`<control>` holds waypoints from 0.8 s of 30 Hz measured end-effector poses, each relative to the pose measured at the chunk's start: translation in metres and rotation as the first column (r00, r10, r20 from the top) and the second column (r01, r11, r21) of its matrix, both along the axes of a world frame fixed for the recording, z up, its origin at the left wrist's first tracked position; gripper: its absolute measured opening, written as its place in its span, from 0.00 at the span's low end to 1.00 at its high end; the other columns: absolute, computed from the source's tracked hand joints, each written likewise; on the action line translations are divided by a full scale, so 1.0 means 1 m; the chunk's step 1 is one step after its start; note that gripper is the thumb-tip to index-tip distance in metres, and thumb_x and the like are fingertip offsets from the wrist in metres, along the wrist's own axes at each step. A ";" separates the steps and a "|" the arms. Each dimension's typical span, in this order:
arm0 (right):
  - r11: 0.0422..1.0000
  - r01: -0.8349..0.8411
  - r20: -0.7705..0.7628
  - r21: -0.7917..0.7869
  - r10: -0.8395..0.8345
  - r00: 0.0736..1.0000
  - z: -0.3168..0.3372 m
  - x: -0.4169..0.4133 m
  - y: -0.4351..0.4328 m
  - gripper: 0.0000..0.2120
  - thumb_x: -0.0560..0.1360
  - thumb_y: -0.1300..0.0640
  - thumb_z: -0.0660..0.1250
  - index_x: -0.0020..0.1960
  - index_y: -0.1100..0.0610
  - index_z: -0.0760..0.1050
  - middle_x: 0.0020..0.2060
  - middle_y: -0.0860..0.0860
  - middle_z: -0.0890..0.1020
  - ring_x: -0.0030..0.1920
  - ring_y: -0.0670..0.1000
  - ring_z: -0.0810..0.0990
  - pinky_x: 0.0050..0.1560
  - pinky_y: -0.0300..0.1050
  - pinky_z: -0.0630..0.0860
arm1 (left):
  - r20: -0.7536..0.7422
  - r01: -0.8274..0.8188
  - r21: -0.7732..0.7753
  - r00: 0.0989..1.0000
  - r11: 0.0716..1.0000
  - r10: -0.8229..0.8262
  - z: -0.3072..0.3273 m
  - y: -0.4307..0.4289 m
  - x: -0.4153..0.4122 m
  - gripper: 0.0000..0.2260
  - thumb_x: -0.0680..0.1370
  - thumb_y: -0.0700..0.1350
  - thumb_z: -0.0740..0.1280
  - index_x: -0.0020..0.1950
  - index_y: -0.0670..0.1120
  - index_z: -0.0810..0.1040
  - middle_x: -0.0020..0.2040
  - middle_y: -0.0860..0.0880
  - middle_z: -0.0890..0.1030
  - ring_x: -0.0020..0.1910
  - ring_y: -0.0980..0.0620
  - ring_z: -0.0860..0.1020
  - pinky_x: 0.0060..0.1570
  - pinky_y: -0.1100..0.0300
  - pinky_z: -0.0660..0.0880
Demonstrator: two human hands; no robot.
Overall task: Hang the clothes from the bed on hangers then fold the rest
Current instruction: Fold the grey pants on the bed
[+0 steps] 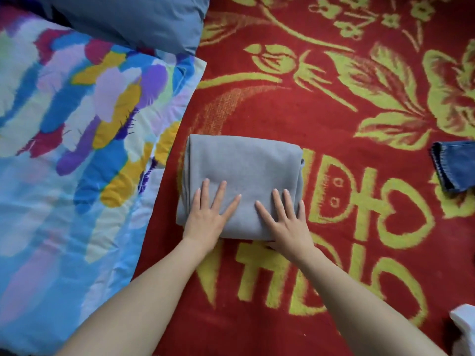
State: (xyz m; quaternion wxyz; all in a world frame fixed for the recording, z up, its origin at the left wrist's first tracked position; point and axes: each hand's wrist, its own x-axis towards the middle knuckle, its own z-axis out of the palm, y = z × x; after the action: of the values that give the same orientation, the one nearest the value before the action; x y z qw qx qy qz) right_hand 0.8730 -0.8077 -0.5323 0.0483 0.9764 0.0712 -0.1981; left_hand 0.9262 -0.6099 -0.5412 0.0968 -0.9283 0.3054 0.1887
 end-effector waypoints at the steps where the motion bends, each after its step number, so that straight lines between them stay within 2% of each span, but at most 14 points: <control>1: 1.000 -0.026 0.028 0.000 0.026 0.999 -0.006 0.000 -0.003 0.43 0.56 0.49 0.81 0.68 0.50 0.71 0.66 0.64 0.71 0.65 0.67 0.71 0.54 0.69 0.71 | 0.032 0.003 -0.009 0.999 1.000 -0.002 -0.004 0.003 0.000 0.43 0.77 0.50 0.64 0.69 0.56 0.28 0.72 0.38 0.32 0.71 0.27 0.43 0.69 0.36 0.45; 3: 0.997 -0.072 0.078 0.005 0.072 0.994 -0.019 0.000 -0.009 0.38 0.55 0.53 0.82 0.64 0.51 0.76 0.62 0.64 0.75 0.60 0.67 0.75 0.49 0.67 0.75 | 0.045 0.002 -0.025 0.999 1.000 -0.001 -0.005 0.005 0.001 0.48 0.64 0.51 0.76 0.74 0.57 0.48 0.75 0.37 0.55 0.68 0.25 0.60 0.64 0.34 0.61; 4: 0.996 -0.092 0.103 0.017 0.090 0.991 -0.026 0.000 -0.011 0.37 0.56 0.54 0.82 0.64 0.51 0.76 0.61 0.64 0.76 0.59 0.68 0.76 0.48 0.67 0.76 | 0.047 0.017 -0.024 0.999 1.000 -0.016 -0.007 0.005 0.002 0.49 0.57 0.51 0.80 0.73 0.55 0.59 0.72 0.37 0.65 0.65 0.26 0.67 0.60 0.35 0.66; 5: 0.994 -0.105 0.120 0.035 0.100 0.988 -0.030 0.001 -0.012 0.36 0.56 0.56 0.81 0.63 0.52 0.77 0.61 0.65 0.76 0.58 0.69 0.76 0.47 0.66 0.76 | 0.065 0.029 -0.034 0.998 0.999 -0.027 -0.013 0.006 0.002 0.49 0.53 0.49 0.82 0.71 0.53 0.65 0.69 0.37 0.70 0.63 0.27 0.70 0.58 0.34 0.69; 7: 0.990 -0.121 0.135 0.078 0.110 0.985 -0.033 0.001 -0.012 0.33 0.58 0.59 0.80 0.62 0.54 0.78 0.60 0.66 0.77 0.57 0.70 0.76 0.46 0.65 0.77 | 0.072 0.058 -0.019 0.996 0.998 -0.057 -0.021 0.008 0.004 0.45 0.54 0.47 0.81 0.70 0.52 0.70 0.67 0.35 0.71 0.61 0.26 0.70 0.56 0.33 0.70; 8: 0.988 -0.128 0.134 0.088 0.116 0.984 -0.033 0.001 -0.011 0.32 0.59 0.60 0.80 0.62 0.54 0.78 0.59 0.66 0.77 0.56 0.71 0.76 0.45 0.64 0.77 | 0.087 0.079 -0.017 0.993 0.997 -0.077 -0.023 0.007 0.004 0.39 0.59 0.46 0.78 0.69 0.51 0.71 0.67 0.35 0.71 0.61 0.25 0.70 0.55 0.32 0.70; 10: 0.988 -0.128 0.123 0.090 0.117 0.985 -0.031 0.002 -0.008 0.31 0.59 0.63 0.79 0.61 0.55 0.78 0.58 0.67 0.77 0.55 0.71 0.77 0.44 0.62 0.78 | 0.113 0.078 -0.025 0.991 0.997 -0.075 -0.023 0.004 0.001 0.24 0.70 0.44 0.64 0.67 0.52 0.74 0.65 0.35 0.73 0.60 0.26 0.72 0.54 0.33 0.71; 11: 0.987 -0.125 0.129 0.099 0.111 0.985 -0.029 0.004 -0.006 0.31 0.59 0.64 0.79 0.62 0.56 0.78 0.58 0.67 0.77 0.55 0.71 0.77 0.44 0.61 0.79 | 0.127 0.076 -0.028 0.989 0.997 -0.072 -0.023 0.005 -0.002 0.22 0.72 0.43 0.58 0.66 0.52 0.75 0.64 0.36 0.74 0.58 0.26 0.73 0.53 0.34 0.72; 12: 0.985 -0.128 0.127 0.112 0.114 0.985 -0.027 0.006 -0.003 0.31 0.63 0.64 0.77 0.65 0.56 0.75 0.60 0.68 0.75 0.57 0.72 0.75 0.47 0.60 0.78 | 0.130 0.079 -0.021 0.989 0.997 -0.076 -0.023 0.005 -0.004 0.23 0.73 0.42 0.55 0.65 0.52 0.76 0.63 0.36 0.75 0.57 0.27 0.74 0.52 0.34 0.73; 14: 0.987 -0.122 0.002 0.104 0.122 0.993 -0.019 0.008 -0.002 0.30 0.76 0.63 0.63 0.75 0.54 0.58 0.70 0.69 0.61 0.68 0.72 0.63 0.61 0.59 0.70 | 0.142 0.084 0.001 0.986 0.996 -0.083 -0.017 0.006 -0.008 0.23 0.73 0.42 0.54 0.63 0.52 0.77 0.61 0.37 0.77 0.56 0.28 0.76 0.50 0.36 0.74; 16: 0.989 -0.133 -0.172 0.071 0.143 0.975 -0.013 0.006 -0.003 0.29 0.80 0.62 0.51 0.77 0.53 0.44 0.74 0.66 0.49 0.73 0.67 0.52 0.67 0.59 0.63 | 0.144 0.077 0.067 0.986 0.995 -0.086 -0.004 0.004 -0.012 0.24 0.73 0.43 0.53 0.66 0.54 0.74 0.65 0.37 0.74 0.60 0.27 0.73 0.54 0.36 0.72; 18: 0.986 -0.143 -0.211 0.082 0.158 0.965 -0.002 -0.002 0.000 0.29 0.80 0.62 0.51 0.77 0.52 0.42 0.74 0.65 0.49 0.73 0.64 0.53 0.65 0.58 0.66 | 0.028 0.040 0.119 0.999 0.992 -0.043 0.000 0.009 -0.022 0.26 0.79 0.43 0.52 0.77 0.55 0.54 0.76 0.36 0.54 0.70 0.24 0.54 0.66 0.33 0.56; 20: 0.982 -0.151 -0.271 0.114 0.177 0.946 0.009 -0.018 0.006 0.30 0.79 0.62 0.52 0.77 0.51 0.44 0.73 0.64 0.52 0.72 0.63 0.55 0.61 0.57 0.70 | -0.183 0.030 0.180 0.983 0.983 0.003 0.005 0.017 -0.041 0.30 0.81 0.44 0.53 0.76 0.54 0.37 0.76 0.39 0.38 0.71 0.27 0.39 0.69 0.34 0.43; 24: 0.956 -0.198 -0.424 0.216 0.275 0.863 0.042 -0.076 0.017 0.32 0.77 0.64 0.57 0.77 0.49 0.49 0.67 0.60 0.63 0.66 0.60 0.65 0.57 0.55 0.71 | -0.405 0.005 0.214 0.910 0.977 0.084 0.050 0.030 -0.111 0.35 0.80 0.47 0.60 0.77 0.54 0.39 0.77 0.41 0.37 0.73 0.31 0.38 0.70 0.36 0.41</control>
State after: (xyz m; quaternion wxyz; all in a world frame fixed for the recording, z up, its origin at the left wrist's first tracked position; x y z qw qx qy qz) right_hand 0.7971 -0.7911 -0.4907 -0.0264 0.8884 0.2161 -0.4041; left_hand 0.8152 -0.5794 -0.4917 0.1241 -0.8583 0.2781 0.4131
